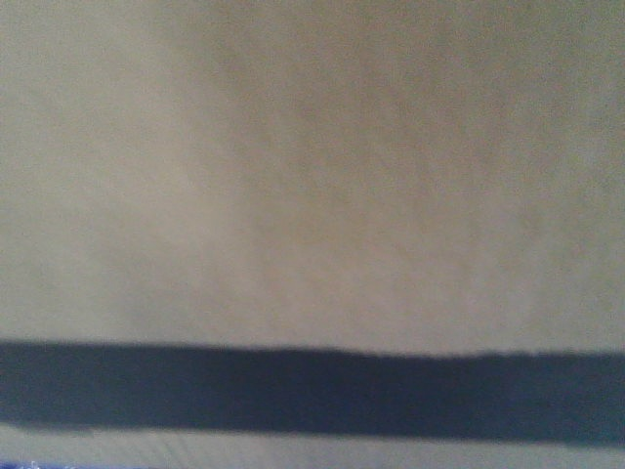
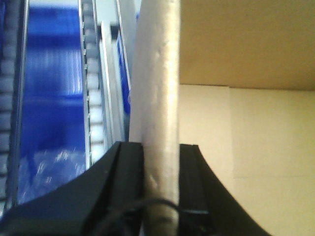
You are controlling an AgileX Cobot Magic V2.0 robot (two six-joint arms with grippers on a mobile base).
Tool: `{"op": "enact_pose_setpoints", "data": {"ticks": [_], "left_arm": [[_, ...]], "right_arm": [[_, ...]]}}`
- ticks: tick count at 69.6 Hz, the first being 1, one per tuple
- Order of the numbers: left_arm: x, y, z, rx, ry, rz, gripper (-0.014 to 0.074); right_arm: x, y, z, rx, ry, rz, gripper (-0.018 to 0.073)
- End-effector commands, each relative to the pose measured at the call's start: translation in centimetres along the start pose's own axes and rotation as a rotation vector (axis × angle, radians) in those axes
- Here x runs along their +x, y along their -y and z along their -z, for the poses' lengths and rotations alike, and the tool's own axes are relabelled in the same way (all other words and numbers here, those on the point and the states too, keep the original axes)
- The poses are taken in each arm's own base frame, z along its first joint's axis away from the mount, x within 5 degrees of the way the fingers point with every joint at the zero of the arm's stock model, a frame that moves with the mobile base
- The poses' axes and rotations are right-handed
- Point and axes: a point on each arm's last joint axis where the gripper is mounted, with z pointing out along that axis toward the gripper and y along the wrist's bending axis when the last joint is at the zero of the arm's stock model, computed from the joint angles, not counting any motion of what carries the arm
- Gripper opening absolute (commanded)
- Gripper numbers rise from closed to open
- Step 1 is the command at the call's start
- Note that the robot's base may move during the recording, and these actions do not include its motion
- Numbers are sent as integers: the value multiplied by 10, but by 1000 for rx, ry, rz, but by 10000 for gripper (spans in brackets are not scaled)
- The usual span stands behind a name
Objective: Grab box from left shelf to table start
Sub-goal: 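Pull the box back away from the shelf with both grippers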
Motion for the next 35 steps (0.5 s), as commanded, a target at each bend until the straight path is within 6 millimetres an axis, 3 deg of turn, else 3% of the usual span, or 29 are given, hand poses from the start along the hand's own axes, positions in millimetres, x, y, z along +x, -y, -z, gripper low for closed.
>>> {"op": "enact_pose_setpoints", "data": {"ticks": [1, 12, 35], "left_arm": [[-25, 11, 29, 179, 271, 74, -96], [-29, 11, 46, 222, 377, 82, -96], [-32, 11, 50, 240, 421, 83, -96]], "right_arm": [[-18, -1, 17, -4, 198, 1, 55], [-22, -2, 29, -6, 300, 2, 55], [-33, -6, 36, -66, 443, -51, 55]]}}
